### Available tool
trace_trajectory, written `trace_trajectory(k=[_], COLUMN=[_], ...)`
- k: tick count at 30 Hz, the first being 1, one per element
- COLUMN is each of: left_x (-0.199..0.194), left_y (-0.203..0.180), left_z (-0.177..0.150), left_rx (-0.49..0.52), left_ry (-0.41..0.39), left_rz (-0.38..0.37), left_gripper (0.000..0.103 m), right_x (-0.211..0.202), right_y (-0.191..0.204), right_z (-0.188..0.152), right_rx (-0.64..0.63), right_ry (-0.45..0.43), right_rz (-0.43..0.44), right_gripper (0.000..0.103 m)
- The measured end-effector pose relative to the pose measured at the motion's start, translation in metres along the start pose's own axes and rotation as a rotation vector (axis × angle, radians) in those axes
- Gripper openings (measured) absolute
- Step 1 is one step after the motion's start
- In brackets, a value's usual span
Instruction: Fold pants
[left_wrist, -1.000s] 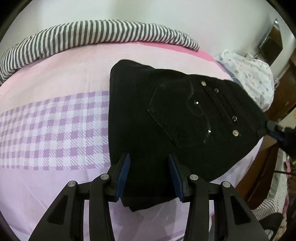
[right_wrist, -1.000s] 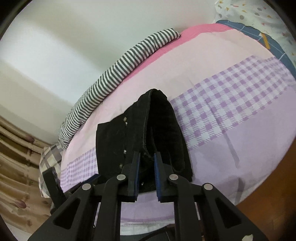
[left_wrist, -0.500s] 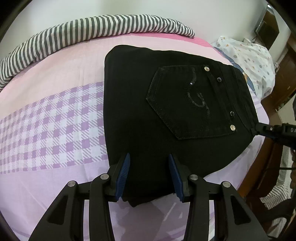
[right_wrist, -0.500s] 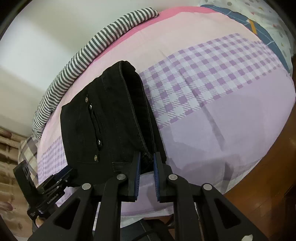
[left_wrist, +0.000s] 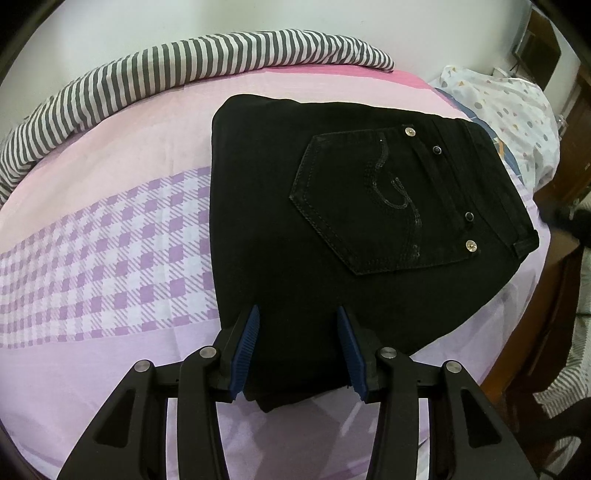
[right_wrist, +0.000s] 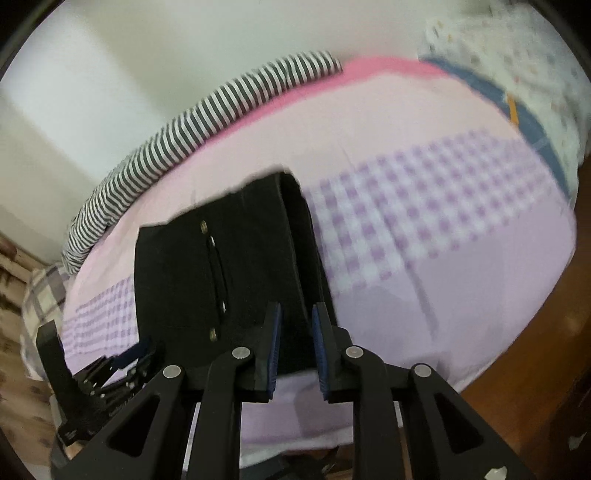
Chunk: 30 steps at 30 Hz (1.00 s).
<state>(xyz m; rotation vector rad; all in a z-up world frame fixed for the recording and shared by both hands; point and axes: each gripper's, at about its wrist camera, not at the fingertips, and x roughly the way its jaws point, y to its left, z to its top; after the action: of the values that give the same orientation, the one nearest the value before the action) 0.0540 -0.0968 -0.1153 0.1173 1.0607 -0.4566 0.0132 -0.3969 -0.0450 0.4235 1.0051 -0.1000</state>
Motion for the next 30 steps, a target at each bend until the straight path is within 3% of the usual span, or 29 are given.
trace_trajectory(k=[7,14,18,20,30], left_x=[-0.001,-0.001,0.0,0.0,0.004], left_y=[-0.002,-0.002,0.001,0.002,0.007], left_z=[-0.002,-0.003,-0.003,-0.003,-0.004], left_rx=[0.003,0.002,0.002,0.002,0.001], left_ry=[-0.002,-0.003,-0.005,-0.005,-0.012], left_rz=[0.008,0.006,0.002,0.0,-0.012], left_gripper=[0.047,0.048,0.048,0.048,0.051], right_x=[0.004,0.036,0.055,0.069,0.095], right_y=[0.032,0.051,0.048,0.043,0.027], right_z=[0.038,0.066,0.076,0.078,0.075], right_rx=[-0.113,-0.154,-0.176,-0.177,-0.151], right_ry=[-0.068,-0.055,-0.036,-0.004,0.055], right_rz=[0.016,0.015,-0.036,-0.067,-0.061], right_gripper=[0.018,0.018,0.017,0.012,0.011])
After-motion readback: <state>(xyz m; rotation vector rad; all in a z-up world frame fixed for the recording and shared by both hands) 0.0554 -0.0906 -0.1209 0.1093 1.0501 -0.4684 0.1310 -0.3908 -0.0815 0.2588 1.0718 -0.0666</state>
